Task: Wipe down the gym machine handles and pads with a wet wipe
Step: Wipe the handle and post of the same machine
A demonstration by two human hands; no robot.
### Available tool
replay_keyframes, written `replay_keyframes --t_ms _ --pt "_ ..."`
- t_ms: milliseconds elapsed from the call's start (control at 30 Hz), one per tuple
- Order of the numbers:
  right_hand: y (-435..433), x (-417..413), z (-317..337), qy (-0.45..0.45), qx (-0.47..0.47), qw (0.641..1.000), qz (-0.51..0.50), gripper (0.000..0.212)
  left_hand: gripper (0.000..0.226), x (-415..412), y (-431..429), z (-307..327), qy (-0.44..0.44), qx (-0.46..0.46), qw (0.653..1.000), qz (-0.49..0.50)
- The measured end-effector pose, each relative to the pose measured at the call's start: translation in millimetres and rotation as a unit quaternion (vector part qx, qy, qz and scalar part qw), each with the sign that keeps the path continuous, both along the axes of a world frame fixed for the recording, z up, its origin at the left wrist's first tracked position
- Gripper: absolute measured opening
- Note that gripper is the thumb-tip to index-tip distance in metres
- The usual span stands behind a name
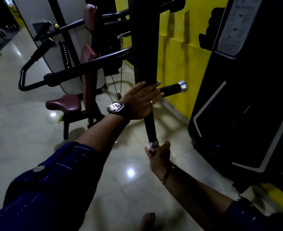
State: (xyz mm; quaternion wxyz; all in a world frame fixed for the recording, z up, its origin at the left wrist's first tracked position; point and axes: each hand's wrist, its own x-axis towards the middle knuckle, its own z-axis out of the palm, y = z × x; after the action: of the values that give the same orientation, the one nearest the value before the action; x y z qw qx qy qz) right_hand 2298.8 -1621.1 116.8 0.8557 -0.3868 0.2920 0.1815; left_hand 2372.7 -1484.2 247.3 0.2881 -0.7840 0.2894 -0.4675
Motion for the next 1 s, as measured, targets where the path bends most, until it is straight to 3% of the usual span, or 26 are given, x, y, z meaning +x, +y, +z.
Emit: replay_keyframes --t_ms 133,233,367,500,600,733,800,867,1000 --pt "10.5 1.5 2.9 -0.022 -0.108 0.992 -0.066 0.034 0.050 0.7 0.9 -1.7 -0.010 0.005 1.000 0.004" --pt "12.5 11.3 -4.9 -0.106 -0.250 0.963 0.006 0.024 0.049 1.2 0.9 -2.9 -0.013 0.000 1.000 0.004" --pt "19.2 2.0 -3.2 -0.153 -0.349 0.923 0.056 0.041 0.048 1.8 2.3 -3.7 -0.017 0.005 1.000 0.000" --pt "34.0 -38.8 -15.2 -0.285 -0.399 0.868 0.082 0.088 0.049 3.0 2.4 -4.3 -0.021 0.004 1.000 0.001" --pt "30.9 -32.0 -21.6 -0.323 -0.422 0.845 0.053 0.088 0.048 1.9 1.7 -3.5 -0.020 0.005 1.000 0.004" --pt "19.0 0.1 -13.6 -0.297 -0.494 0.815 0.054 0.062 0.048 1.9 1.5 -2.5 -0.023 0.006 1.000 0.000" --pt "8.9 8.5 -8.9 -0.276 -0.488 0.824 0.077 0.049 0.049 2.6 1.6 -2.5 -0.027 0.005 1.000 -0.007" --pt "2.4 4.8 -2.3 -0.259 -0.440 0.857 0.073 0.040 0.050 3.3 2.2 -3.5 -0.028 0.005 1.000 -0.009" --pt "2.5 12.6 2.9 -0.241 -0.413 0.878 0.017 0.036 0.051 4.0 2.7 -3.8 -0.023 0.003 1.000 -0.012"
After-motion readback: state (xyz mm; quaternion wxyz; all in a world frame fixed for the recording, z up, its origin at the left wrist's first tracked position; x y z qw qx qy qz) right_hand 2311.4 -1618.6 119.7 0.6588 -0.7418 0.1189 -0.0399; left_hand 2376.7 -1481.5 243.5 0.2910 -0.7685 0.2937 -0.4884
